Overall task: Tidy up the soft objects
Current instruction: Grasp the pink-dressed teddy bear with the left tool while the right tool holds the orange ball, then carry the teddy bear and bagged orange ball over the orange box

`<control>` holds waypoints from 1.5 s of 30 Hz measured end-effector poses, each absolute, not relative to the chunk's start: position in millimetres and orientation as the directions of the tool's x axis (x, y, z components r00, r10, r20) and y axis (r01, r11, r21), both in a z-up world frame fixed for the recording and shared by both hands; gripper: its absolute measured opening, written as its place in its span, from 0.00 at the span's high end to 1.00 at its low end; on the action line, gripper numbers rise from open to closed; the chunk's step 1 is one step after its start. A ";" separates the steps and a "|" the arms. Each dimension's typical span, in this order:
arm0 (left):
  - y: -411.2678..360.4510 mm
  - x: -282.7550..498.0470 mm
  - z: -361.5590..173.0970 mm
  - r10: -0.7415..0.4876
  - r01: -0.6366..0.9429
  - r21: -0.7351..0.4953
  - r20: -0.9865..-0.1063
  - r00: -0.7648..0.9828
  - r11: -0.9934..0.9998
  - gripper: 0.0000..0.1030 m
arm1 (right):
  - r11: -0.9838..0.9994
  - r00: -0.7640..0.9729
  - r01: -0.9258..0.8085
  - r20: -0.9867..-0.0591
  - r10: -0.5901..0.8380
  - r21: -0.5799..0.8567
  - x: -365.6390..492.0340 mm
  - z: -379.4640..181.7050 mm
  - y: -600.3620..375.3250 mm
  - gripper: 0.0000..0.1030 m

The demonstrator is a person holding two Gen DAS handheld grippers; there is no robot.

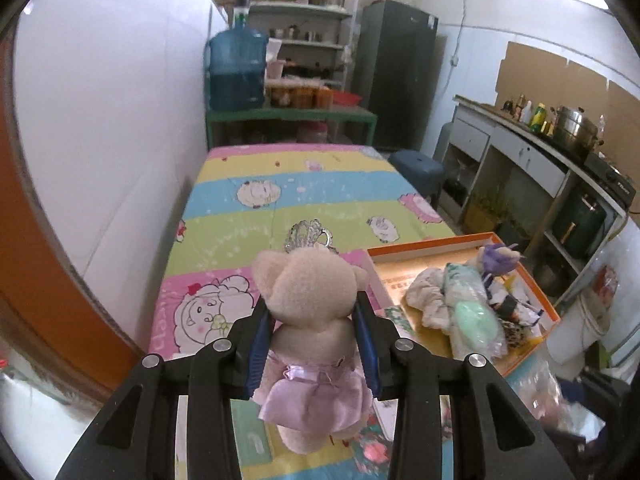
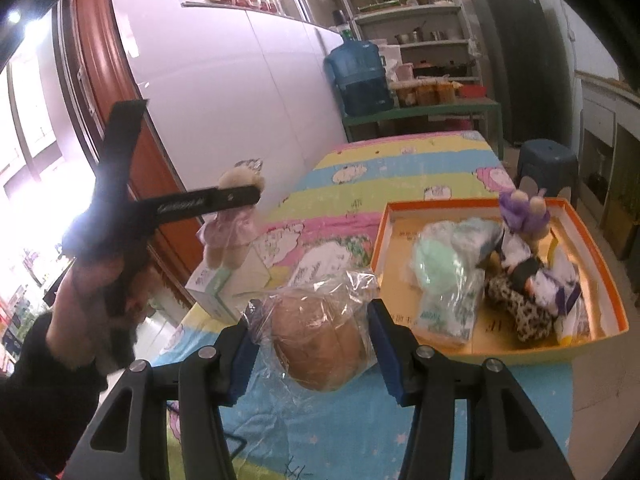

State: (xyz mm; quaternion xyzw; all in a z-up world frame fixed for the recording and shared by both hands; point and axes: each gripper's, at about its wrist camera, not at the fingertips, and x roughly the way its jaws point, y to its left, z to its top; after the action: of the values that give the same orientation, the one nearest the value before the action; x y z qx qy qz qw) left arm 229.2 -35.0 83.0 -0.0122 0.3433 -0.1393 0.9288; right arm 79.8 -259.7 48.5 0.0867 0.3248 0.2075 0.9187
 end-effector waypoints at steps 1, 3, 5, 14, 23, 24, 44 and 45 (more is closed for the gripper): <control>-36.1 224.2 85.0 -0.268 0.252 -0.118 -0.630 0.729 0.961 0.61 | 0.901 0.709 -0.323 -0.558 0.432 0.288 80.3 51.7 -259.8 0.49; -38.3 213.2 90.8 -0.270 0.255 -0.115 -0.616 0.740 0.960 0.61 | 0.907 0.722 -0.320 -0.549 0.421 0.276 80.7 58.1 -261.3 0.49; -40.3 203.9 93.4 -0.277 0.257 -0.121 -0.605 0.747 0.959 0.61 | 0.911 0.734 -0.315 -0.540 0.412 0.267 79.9 64.2 -264.1 0.49; -61.9 175.7 104.6 -0.309 0.287 -0.130 -0.563 0.766 0.949 0.61 | 0.927 0.778 -0.280 -0.507 0.371 0.249 83.9 81.0 -286.9 0.49; -108.7 173.4 110.6 -0.389 0.365 -0.157 -0.544 0.743 0.918 0.61 | 0.947 0.824 -0.215 -0.476 0.307 0.240 92.0 90.9 -328.4 0.49; -114.8 174.0 109.7 -0.399 0.373 -0.164 -0.544 0.738 0.913 0.61 | 0.950 0.829 -0.205 -0.474 0.297 0.237 92.6 91.0 -333.3 0.49; -212.0 236.8 45.5 -0.425 0.409 -0.182 -0.634 0.647 0.894 0.61 | 0.961 0.787 -0.102 -0.570 0.237 0.259 154.2 32.1 -405.2 0.49; -214.9 242.1 40.8 -0.420 0.406 -0.180 -0.643 0.640 0.896 0.61 | 0.959 0.781 -0.103 -0.577 0.241 0.263 156.2 28.7 -405.4 0.49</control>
State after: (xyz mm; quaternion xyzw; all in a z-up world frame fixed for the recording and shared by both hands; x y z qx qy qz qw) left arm 242.1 -214.9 40.8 -0.0095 0.3575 -0.2281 0.9056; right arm 156.2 -405.4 28.7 0.1090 0.3182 0.0917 0.9373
